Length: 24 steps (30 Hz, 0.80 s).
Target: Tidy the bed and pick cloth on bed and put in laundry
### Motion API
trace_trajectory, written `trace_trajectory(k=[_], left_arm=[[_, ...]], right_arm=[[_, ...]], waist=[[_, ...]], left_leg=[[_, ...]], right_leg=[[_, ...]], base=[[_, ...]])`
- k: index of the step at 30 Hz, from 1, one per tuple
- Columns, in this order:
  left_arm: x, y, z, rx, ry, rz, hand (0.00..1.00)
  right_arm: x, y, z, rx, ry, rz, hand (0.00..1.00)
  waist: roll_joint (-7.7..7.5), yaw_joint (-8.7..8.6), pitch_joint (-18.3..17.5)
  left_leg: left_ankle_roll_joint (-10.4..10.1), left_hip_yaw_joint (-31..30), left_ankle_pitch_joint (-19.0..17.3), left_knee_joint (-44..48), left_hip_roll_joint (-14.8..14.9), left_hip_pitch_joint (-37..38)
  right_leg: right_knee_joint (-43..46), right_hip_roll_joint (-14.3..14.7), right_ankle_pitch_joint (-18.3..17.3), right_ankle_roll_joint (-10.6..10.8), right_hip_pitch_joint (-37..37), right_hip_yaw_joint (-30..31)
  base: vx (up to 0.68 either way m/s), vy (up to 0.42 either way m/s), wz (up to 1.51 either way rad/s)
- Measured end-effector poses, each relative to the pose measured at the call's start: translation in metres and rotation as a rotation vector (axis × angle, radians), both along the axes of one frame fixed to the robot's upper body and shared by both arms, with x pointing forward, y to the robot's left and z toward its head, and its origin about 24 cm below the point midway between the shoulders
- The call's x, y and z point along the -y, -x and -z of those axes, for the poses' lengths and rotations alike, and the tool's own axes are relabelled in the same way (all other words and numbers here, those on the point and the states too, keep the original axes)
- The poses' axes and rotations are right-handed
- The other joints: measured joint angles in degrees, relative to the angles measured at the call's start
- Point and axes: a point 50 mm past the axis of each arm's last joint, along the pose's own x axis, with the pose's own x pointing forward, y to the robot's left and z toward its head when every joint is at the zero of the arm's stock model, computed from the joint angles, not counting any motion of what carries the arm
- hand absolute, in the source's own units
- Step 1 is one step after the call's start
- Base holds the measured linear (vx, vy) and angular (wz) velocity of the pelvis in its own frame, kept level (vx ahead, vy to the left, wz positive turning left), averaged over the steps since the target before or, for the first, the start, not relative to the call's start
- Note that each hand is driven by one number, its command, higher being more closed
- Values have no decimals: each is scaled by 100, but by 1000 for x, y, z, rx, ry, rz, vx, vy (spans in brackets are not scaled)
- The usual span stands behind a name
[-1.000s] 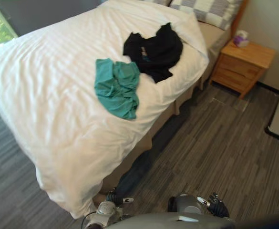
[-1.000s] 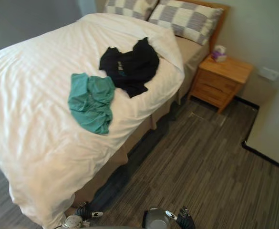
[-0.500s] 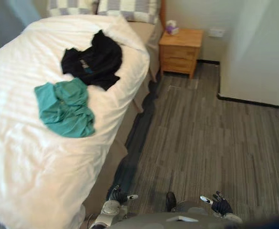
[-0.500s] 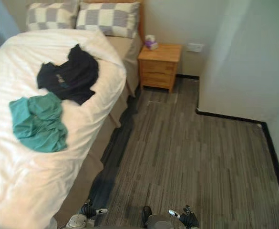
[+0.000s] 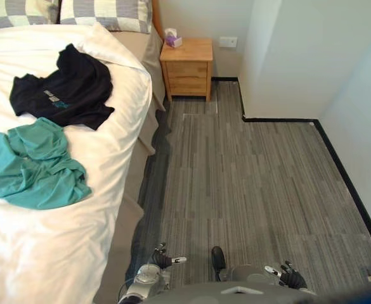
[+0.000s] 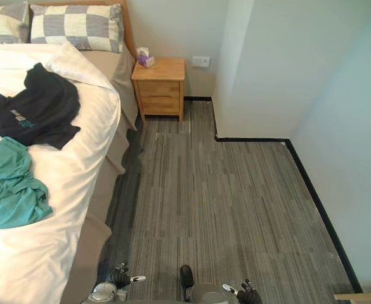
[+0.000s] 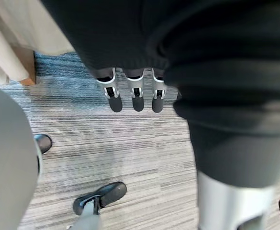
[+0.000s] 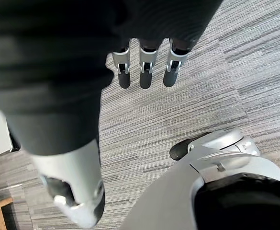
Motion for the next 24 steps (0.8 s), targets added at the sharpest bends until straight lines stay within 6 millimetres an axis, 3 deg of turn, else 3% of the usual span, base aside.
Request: trace_trajectory(k=[2, 3, 4, 5, 7, 11, 15, 20, 21, 24], left_arm=[[1, 7, 2, -32, -2, -8, 0], [1, 8, 3, -40, -7, -39, 0], [1, 8, 3, -44, -7, -52, 0], [-1, 13, 4, -63, -13, -71, 0], [-4, 12, 4, -70, -21, -77, 0], [-1, 14, 5, -82, -17, -82, 0], [-2, 17, 5, -97, -17, -112, 0], [-8, 16, 5, -94, -11, -162, 0], [-6, 16, 8, -144, -8, -183, 0], [-6, 16, 8, -144, -8, -183, 0]], right_arm=[[2, -4, -1, 15, 2, -3, 0], [5, -7, -2, 21, 13, -8, 0], [6, -9, -3, 24, 14, -8, 0], [5, -9, -2, 26, 12, -5, 0], [5, -5, -1, 12, 11, -4, 0], [7, -7, -1, 9, -8, -19, 0], [8, -6, 0, -18, -15, -41, 0], [5, -4, 2, -51, -26, -43, 0], [6, -4, 5, -113, -34, -40, 0], [6, -4, 5, -113, -34, -40, 0]], waist=[[113, -17, -65], [213, 1, -48], [228, 4, -39], [209, -16, -31], [117, -2, -43], [133, 0, -41], [104, 21, -61], [4, 42, -36], [96, 174, -70], [95, 175, -70]], left_leg=[[48, 251, -20, -12, 39, 9], [60, 408, -27, 3, 103, 14], [61, 436, -25, 19, 110, 17], [57, 445, -26, 77, 73, 72], [57, 367, 8, 265, -47, 120], [94, 310, 326, 307, -83, 115], [116, 270, 496, 226, -61, 136], [14, 185, 294, 51, 5, 86], [-229, -171, 27, -80, 178, 124], [-229, -171, 27, -79, 178, 124]], right_leg=[[133, -77, -218, -182, -36, -498], [748, -180, -531, -232, -308, -863], [1213, -246, -692, -224, -442, -942], [1877, -357, -1132, -190, -551, -959], [2222, -377, -1326, -163, -605, -799], [1765, -358, -1209, -87, -415, -628], [773, -257, -750, -37, 17, -508], [1, -122, -406, 62, 227, -503], [-5, -73, -102, -188, 179, -1031], [-5, -73, -103, -188, 179, -1031]], base=[[-39, 102, -33], [-1, 84, -42], [89, 66, -36], [121, 13, -19], [88, -17, -21], [6, -86, -20], [-20, -38, -13], [-69, 24, -3], [0, 0, 0], [0, 0, 0]])
